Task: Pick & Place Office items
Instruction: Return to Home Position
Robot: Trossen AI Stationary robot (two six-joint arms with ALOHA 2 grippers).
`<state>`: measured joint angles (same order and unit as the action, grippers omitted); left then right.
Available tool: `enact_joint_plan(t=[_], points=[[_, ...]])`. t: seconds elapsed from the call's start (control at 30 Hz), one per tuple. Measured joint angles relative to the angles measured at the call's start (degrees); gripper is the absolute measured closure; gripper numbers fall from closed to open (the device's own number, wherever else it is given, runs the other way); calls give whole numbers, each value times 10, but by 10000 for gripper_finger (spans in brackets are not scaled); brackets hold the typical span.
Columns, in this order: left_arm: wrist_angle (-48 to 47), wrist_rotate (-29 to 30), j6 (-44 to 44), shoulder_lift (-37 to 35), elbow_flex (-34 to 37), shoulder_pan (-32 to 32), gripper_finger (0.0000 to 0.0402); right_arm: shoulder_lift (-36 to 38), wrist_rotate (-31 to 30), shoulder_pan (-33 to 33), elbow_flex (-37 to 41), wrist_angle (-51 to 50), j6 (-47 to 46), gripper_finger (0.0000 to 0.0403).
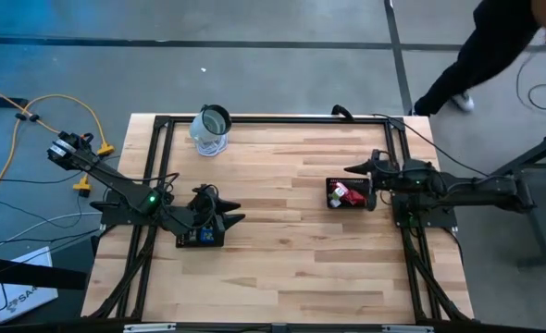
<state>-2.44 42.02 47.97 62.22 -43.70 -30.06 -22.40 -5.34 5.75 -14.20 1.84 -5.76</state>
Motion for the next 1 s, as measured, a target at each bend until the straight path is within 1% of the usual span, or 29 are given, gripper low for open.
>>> enact_joint_plan(t=[0.3,0.57,0.77,1.0], points=[[0,0,0,0,0,0,208,75,67,0,27,-13,-12,208],[0,0,0,0,0,0,208,123,89,-1,90,76,-20,208],[0,0,0,0,0,0,208,150,108,-1,121,91,-31,208],[0,0,0,0,0,0,208,164,126,-1,124,87,-30,208]])
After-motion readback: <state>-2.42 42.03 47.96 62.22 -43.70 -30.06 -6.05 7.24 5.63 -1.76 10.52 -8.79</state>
